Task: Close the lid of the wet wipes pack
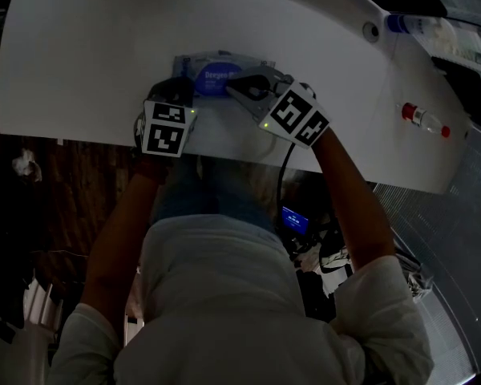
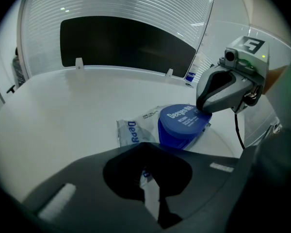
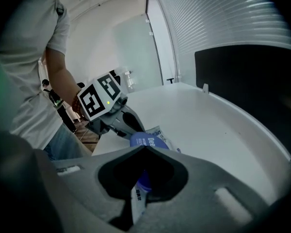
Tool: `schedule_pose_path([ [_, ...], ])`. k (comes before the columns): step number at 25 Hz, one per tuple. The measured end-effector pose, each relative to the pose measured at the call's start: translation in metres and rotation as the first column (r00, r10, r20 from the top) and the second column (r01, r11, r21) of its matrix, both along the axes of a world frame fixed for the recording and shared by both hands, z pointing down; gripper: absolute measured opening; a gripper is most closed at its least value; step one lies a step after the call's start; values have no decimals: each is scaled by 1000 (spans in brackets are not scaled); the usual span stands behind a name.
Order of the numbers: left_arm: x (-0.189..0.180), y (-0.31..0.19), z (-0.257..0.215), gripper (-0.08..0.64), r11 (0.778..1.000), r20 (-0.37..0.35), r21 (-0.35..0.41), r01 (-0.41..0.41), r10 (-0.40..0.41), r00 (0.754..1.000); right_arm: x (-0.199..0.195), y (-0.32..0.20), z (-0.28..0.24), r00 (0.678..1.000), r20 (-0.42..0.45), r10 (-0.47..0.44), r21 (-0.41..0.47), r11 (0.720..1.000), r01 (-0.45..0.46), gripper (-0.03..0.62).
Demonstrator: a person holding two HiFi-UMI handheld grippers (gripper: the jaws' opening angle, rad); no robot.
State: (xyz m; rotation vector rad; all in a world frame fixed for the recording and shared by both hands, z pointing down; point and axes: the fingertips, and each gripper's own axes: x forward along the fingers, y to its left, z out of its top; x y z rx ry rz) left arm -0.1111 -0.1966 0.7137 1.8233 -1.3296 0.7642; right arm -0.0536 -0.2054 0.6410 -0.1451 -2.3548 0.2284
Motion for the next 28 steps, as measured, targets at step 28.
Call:
schedule_pose_path([
  [28,0,-2,1,2,1000,-14,9,-10,11,1000,-11,15,54,988,-156,21,36,999,-16,2],
])
